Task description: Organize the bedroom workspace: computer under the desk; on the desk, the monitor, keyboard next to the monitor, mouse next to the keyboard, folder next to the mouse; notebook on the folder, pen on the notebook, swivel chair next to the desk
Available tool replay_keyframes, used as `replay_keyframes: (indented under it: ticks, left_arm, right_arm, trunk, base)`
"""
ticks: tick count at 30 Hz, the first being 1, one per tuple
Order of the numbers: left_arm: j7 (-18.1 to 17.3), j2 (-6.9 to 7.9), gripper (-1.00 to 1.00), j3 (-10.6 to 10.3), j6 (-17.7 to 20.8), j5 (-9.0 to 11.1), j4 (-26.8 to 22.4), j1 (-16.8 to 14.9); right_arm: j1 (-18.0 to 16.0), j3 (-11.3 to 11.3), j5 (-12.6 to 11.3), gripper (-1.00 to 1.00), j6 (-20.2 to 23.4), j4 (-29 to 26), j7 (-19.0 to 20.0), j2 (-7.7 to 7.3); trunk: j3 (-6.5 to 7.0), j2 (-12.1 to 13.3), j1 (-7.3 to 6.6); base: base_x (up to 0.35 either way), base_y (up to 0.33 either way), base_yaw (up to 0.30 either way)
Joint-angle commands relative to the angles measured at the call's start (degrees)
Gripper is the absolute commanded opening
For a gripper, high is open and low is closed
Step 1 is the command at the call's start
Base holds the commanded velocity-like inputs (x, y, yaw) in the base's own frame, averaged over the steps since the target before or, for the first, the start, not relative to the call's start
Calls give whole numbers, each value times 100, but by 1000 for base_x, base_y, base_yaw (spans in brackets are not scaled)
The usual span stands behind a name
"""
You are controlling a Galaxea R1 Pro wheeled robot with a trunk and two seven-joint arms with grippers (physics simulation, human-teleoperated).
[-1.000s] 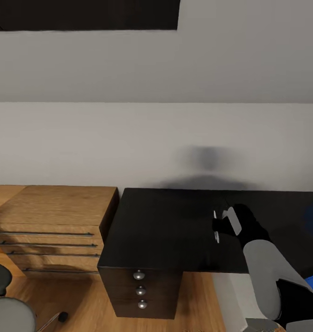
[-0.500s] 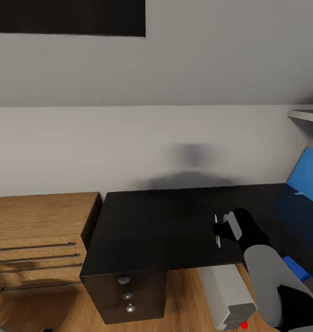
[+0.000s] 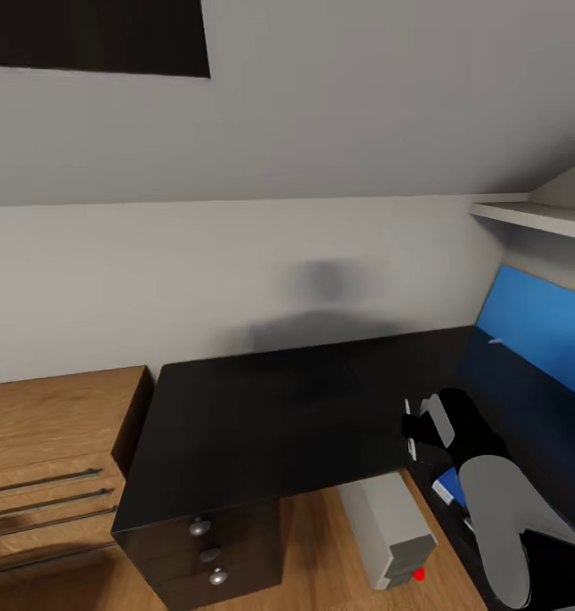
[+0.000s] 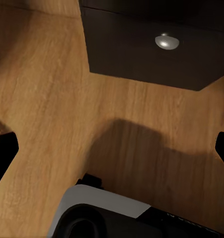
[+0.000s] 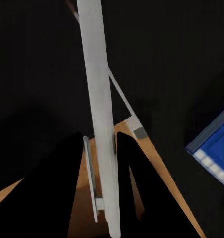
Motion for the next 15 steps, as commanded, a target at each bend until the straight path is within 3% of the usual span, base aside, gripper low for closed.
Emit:
replay_keyframes:
  ticks: [1,6,15]
  left_arm:
    - [6,-1,100,-5,-4,29,-12,4]
    - [6,7,100,1,-3,29,-11,4]
    - [-1,9,100,3,-2,29,-11,4]
  right_arm:
    - [-3,-8,-73,-100,3,-2,-36,-25]
    - [24,-8,-104,-100,-141,5,-20,-142]
    - [65,-7,-111,-100,-252,20,-12,-177]
  trunk:
    - [12,36,-21]
    - [102,237,-131]
    - [263,598,-329]
  base:
    - [0,0,-261]
    - [0,0,-265]
    - [0,0,-269]
